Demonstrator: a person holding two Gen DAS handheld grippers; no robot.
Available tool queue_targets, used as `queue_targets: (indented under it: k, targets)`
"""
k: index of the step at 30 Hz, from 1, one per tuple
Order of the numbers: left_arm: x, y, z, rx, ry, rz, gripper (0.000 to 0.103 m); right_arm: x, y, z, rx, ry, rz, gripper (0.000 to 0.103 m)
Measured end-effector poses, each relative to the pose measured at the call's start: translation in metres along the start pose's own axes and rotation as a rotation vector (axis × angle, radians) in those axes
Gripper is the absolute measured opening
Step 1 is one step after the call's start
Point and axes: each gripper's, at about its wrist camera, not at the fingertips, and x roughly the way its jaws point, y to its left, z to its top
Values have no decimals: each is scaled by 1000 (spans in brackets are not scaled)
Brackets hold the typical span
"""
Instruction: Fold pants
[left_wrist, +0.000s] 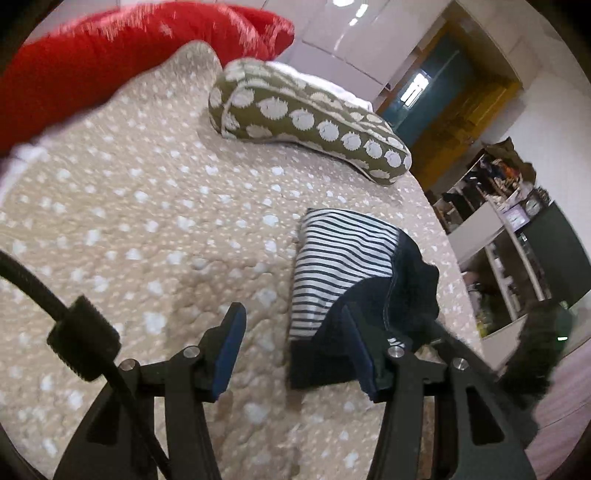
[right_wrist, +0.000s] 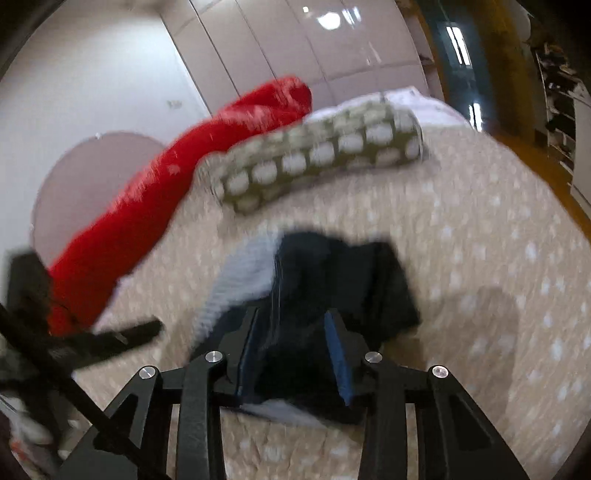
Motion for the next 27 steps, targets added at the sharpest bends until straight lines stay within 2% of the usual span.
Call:
queue_targets:
  k: [3, 5, 6, 7, 9, 11, 13, 15, 17, 19, 21, 24, 27]
  targets:
    - [-21, -6, -7, 50, -61, 61, 58, 11, -5, -10, -15, 20, -48, 39]
    - [-35, -13, -10, 79, -109, 99, 59, 1, -5, -5, 0, 8, -40, 39]
    - [-47, -17, -12, 96, -151, 138, 63, -7, -4, -2, 2, -6, -40, 40]
    - [-56, -21, -13, 107, -190, 173, 70, -18, 0, 0, -6, -31, -48, 42]
    - [-80, -31, -18, 126, -289, 250, 78, -37, 5, -1, -14, -77, -65, 58]
    - [-100, -40, -23, 140, -366, 300, 82, -51, 9, -7, -1, -97, -91, 66]
    - [-121, -49, -29, 152, -433, 318, 90, -63, 10, -19, 21, -101, -86, 67]
    - [-134, -54, -36, 148, -469, 323, 96, -72, 10, -33, 42, -94, -83, 67]
    - [-142, -60, -47, 149, -483, 320, 98, -80, 10, -45, 51, -86, -86, 67]
    - [-143, -67, -58, 194, -484, 318, 98, -88, 13, -56, 48, -84, -89, 67]
    - [-139, -73, -68, 232, -431, 298, 98, -94, 17, -63, 35, -82, -108, 67]
    - [-132, -77, -80, 234, -353, 237, 98, -106, 23, -75, 16, -90, -141, 68]
    - [-124, -81, -92, 253, -301, 230, 98, -113, 24, -84, 14, -85, -172, 69]
